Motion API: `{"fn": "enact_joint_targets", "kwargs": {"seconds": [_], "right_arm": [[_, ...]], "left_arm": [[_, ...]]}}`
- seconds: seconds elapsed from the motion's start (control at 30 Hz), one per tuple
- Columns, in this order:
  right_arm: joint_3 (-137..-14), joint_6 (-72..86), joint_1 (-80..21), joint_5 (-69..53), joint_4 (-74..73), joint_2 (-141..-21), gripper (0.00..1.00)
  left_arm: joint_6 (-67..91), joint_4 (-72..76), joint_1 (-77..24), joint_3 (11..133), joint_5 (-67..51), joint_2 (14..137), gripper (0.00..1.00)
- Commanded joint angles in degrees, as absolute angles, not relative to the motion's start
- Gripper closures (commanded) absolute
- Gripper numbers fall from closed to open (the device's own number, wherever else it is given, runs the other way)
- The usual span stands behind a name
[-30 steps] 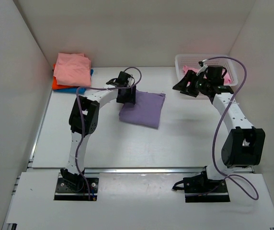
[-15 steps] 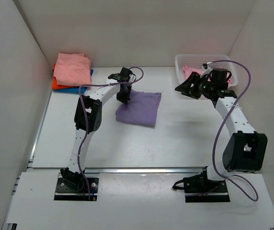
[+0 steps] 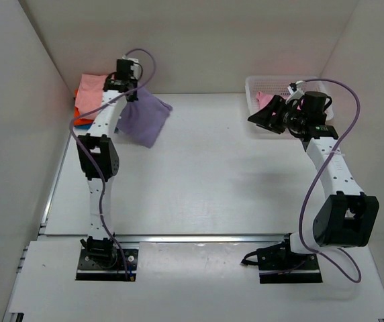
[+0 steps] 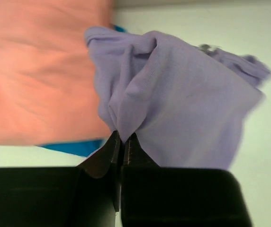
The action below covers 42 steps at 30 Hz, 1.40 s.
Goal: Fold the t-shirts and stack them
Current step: Put the neatly folded tshirt into the corner of the board with the left arm
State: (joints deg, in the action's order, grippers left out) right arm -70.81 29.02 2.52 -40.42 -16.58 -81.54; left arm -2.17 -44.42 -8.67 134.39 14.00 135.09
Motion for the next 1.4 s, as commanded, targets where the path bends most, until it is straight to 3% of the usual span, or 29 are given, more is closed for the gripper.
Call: {"fn": "enact_joint_targets", "kwargs": {"seconds": [0.0,0.6,0.63,0.67,0.7,0.8,0.87,0.9,0.93,0.97,1.0,1.13,1.2,1.23,1.37], "right_arm": [[-74.18,29.01,1.15,-41.66,-15.81,-82.08,0.47],[-78.84,29.09,-6.23,-36.74,-18.46,-90.87,0.47],[-80.14,29.35,-7.37,-35.78,-18.89,-91.14,0.47],[-80.16,29.36,-7.38,-35.77,-18.90,-91.14,0.47],[-80.50,29.96,-7.73,-35.51,-19.24,-91.58,0.47],[-81.30,29.36,-9.13,-33.76,-20.74,-91.49,0.47],[-81.39,29.27,-9.31,-32.35,-21.53,-90.27,0.47],[-80.43,29.18,-9.32,-31.04,-21.71,-89.13,0.46],[-79.03,29.61,-9.75,-30.07,-21.71,-87.82,0.47],[-77.27,29.53,-9.58,-29.28,-21.71,-87.11,0.47],[-75.95,30.05,-9.67,-28.40,-21.97,-85.53,0.46],[-69.28,29.45,-10.37,-22.43,-23.64,-79.03,0.38],[-66.80,28.92,-9.85,-21.53,-24.25,-76.92,0.10],[-65.14,27.87,-9.67,-21.19,-25.21,-76.12,0.01],[-63.02,24.09,-6.25,-19.95,-30.13,-72.78,0.02]], "left_arm": [[-4.31,-35.87,-3.09,141.57,12.48,131.91,1.00],[9.14,-19.52,12.74,145.20,6.16,141.59,1.00],[11.75,-19.95,13.79,145.54,6.33,143.33,0.79],[11.78,-19.95,13.97,145.55,6.33,143.35,0.79],[12.04,-20.82,14.58,145.89,6.07,143.52,0.57],[13.61,-24.42,14.50,146.08,11.32,143.53,0.61],[14.94,-25.92,15.73,144.77,11.08,141.60,0.57],[16.07,-26.54,16.08,142.75,10.64,140.29,0.40],[16.26,-27.67,16.08,142.30,10.29,138.62,0.29],[16.09,-28.73,15.91,140.47,9.59,137.99,0.27],[15.39,-29.70,15.65,138.01,8.71,136.07,0.02],[14.76,-33.48,13.28,126.59,1.24,127.29,0.01],[14.16,-33.58,10.82,117.39,0.35,122.55,0.01],[13.45,-32.88,10.38,114.55,-0.87,118.26,0.01],[10.90,-31.29,3.72,98.37,1.56,107.16,0.01]]}}
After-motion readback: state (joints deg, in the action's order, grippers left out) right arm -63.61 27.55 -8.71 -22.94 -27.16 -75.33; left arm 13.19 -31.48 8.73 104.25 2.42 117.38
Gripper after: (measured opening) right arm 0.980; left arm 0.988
